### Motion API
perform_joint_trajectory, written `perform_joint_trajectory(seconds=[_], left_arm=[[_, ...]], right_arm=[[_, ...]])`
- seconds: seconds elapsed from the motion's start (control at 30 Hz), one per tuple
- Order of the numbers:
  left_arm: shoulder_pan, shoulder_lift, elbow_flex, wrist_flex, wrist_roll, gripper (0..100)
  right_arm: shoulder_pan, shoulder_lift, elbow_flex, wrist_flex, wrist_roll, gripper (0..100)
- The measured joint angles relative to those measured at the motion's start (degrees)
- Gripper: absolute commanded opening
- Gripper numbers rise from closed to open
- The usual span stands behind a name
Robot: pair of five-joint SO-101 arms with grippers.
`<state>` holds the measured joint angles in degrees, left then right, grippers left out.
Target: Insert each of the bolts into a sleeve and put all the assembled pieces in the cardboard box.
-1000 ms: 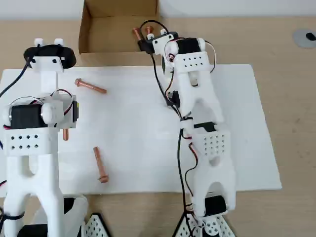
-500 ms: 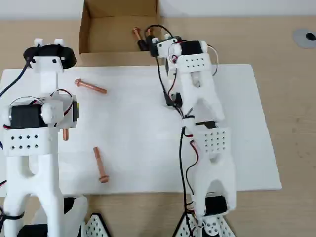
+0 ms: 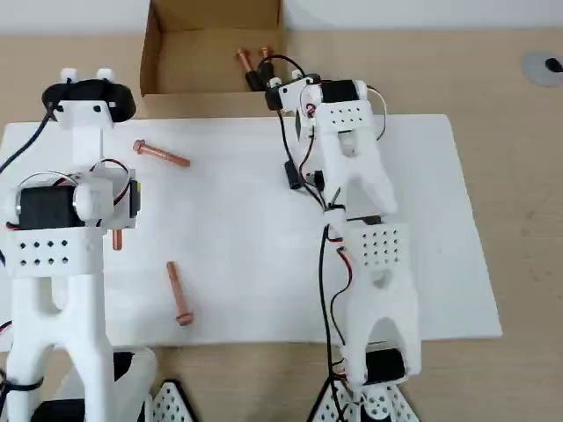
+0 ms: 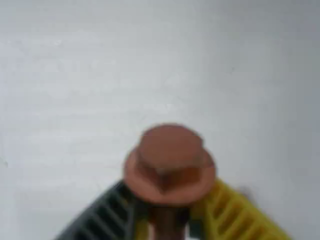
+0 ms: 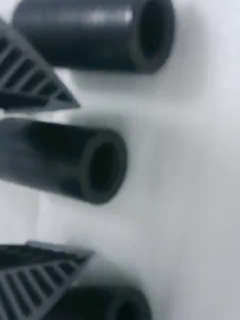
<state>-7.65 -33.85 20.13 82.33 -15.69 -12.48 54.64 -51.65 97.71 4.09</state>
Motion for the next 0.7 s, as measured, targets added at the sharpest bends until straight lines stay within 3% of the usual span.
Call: perform_joint_trajectory(seconds=[0.17, 0.37, 0.7], left_arm=[[0.00, 0.00, 0.00, 0.00, -0.09, 1], [0.00, 0.00, 0.00, 0.00, -0.09, 1], [0.00, 0.00, 0.00, 0.00, -0.09, 1]], right_arm=[[0.00, 0.97, -0.18, -0.26, 0.09, 20.3], [0.79, 1.14, -0.70, -0.79, 1.58, 0.6], [1.49, 1.41, -0.79, -0.79, 2.37, 1.0]])
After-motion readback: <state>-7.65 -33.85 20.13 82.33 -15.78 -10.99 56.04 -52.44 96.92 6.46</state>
